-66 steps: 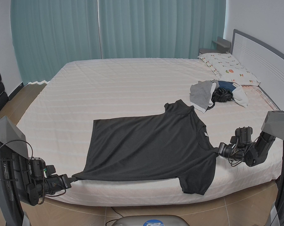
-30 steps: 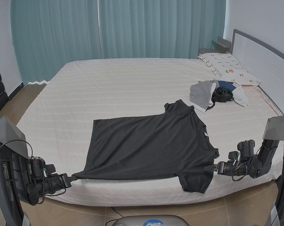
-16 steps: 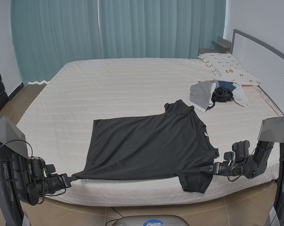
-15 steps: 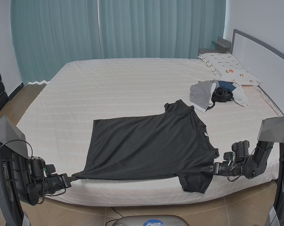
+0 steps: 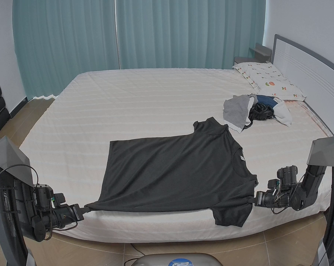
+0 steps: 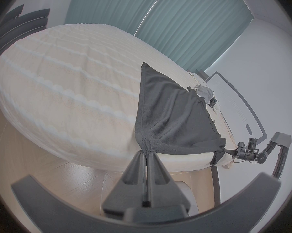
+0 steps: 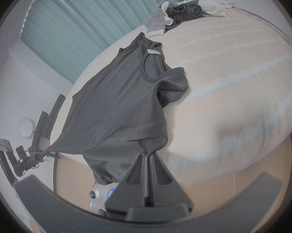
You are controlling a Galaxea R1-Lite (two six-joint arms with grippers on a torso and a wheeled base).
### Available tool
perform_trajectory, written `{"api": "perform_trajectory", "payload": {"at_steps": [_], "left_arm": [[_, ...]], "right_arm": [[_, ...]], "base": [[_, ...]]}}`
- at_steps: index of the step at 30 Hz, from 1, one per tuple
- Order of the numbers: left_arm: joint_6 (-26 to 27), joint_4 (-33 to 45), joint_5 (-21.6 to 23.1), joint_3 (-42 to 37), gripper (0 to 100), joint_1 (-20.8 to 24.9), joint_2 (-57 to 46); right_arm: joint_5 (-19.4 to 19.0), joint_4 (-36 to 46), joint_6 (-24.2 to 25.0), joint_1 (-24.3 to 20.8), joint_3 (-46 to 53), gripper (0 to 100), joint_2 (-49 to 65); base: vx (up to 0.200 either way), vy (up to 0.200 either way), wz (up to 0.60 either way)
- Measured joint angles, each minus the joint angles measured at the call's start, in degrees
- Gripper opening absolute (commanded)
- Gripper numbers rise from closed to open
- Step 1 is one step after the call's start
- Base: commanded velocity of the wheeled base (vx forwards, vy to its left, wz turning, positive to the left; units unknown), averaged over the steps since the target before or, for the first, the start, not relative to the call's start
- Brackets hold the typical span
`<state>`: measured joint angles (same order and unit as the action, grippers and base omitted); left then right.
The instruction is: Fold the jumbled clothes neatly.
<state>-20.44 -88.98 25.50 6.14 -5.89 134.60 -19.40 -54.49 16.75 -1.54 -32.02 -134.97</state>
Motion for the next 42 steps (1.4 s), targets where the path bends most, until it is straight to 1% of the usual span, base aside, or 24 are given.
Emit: {"api": "perform_trajectory", "payload": {"at_steps": [3, 11, 16, 20, 25, 31, 33, 37, 42], "left_arm": [[0.35, 0.0, -0.33, 0.0, 0, 0.02, -0.01], [2.13, 0.02, -4.71, -0.41, 0, 0.02, -0.72], [6.38, 0.0, -7.11, -1.83, 0, 0.02, -2.68], [8.41, 0.0, -9.3, -2.73, 0, 0.02, -3.58], [9.83, 0.0, -10.01, -3.75, 0, 0.02, -3.86], [16.53, 0.0, -10.24, -4.94, 0, 0.02, -3.45], [17.87, 0.0, -10.31, -5.02, 0, 0.02, -2.55], [18.59, 0.0, -10.46, -5.1, 0, 0.72, -0.37], [18.66, 0.0, -12.97, -5.13, 0, 2.41, 1.87]], "right_arm": [[-0.22, 0.22, -0.13, 0.74, 1.66, 0, 1.16], [-0.39, 0.06, -0.44, 2.33, 6.69, 0, 4.4], [-0.39, 0.0, -1.34, 2.63, 10.25, 0, 7.17], [-0.39, -0.05, -3.12, 2.63, 12.76, 0, 8.73], [-0.39, -0.17, -4.27, 2.68, 14.93, 0, 9.64], [-0.37, -0.39, -5.53, 2.68, 16.96, 0, 10.42], [-0.33, -0.39, -5.75, 2.69, 17.59, 0, 10.72], [-0.23, -0.38, -6.17, 3.13, 18.77, 0, 11.54], [-0.17, -0.24, -8.61, 4.04, 20.46, 0, 12.4]], "base": [[0.0, 0.0, 0.0], [0.0, 0.0, 0.0], [0.0, 0.0, 0.0], [0.0, 0.0, 0.0], [0.0, 0.0, 0.0], [0.0, 0.0, 0.0], [0.0, 0.0, 0.0], [0.0, 0.0, 0.0], [0.0, 0.0, 0.0]]}}
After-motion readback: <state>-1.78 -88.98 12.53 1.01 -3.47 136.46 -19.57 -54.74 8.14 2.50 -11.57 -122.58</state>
